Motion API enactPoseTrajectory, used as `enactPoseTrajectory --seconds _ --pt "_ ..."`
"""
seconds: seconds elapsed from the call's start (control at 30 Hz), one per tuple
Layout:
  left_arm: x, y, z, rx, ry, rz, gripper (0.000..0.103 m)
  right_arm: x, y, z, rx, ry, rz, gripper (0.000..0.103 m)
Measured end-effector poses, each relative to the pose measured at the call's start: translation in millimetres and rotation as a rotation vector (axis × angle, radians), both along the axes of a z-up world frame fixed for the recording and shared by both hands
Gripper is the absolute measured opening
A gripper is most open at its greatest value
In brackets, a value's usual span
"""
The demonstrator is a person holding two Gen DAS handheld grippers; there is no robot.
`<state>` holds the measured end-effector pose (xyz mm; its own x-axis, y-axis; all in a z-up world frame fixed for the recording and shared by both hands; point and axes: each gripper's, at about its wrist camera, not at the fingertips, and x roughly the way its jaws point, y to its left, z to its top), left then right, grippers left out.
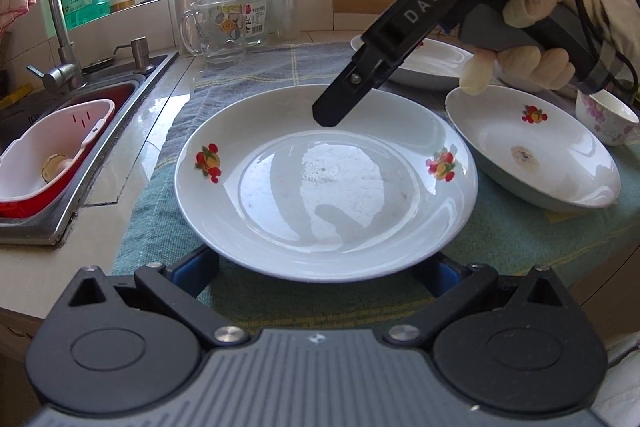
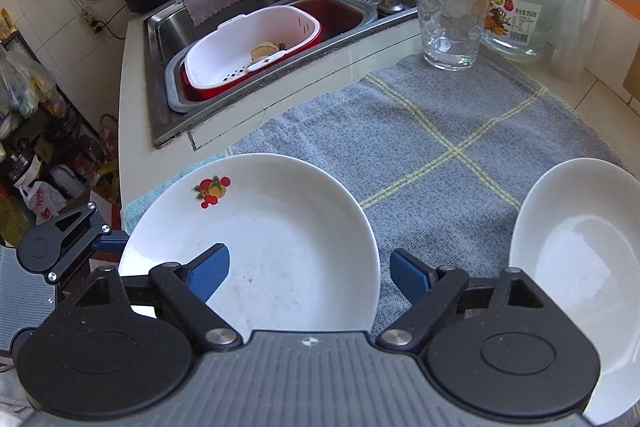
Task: Organize plates and bowls
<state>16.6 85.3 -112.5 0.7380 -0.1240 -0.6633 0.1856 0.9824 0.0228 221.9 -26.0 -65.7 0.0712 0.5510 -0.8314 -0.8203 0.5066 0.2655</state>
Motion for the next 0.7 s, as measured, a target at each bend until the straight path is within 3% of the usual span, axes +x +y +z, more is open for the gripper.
enactPoseTrajectory --seconds 0.13,0.7 --pt "1 1 1 0.015 -0.001 -0.028 0.103 7 3 -7 -0.019 0.03 0.008 0.073" --pt "14 5 8 0.028 0.039 -0.077 0.102 14 8 -6 -0.008 0.081 0.035 0.072"
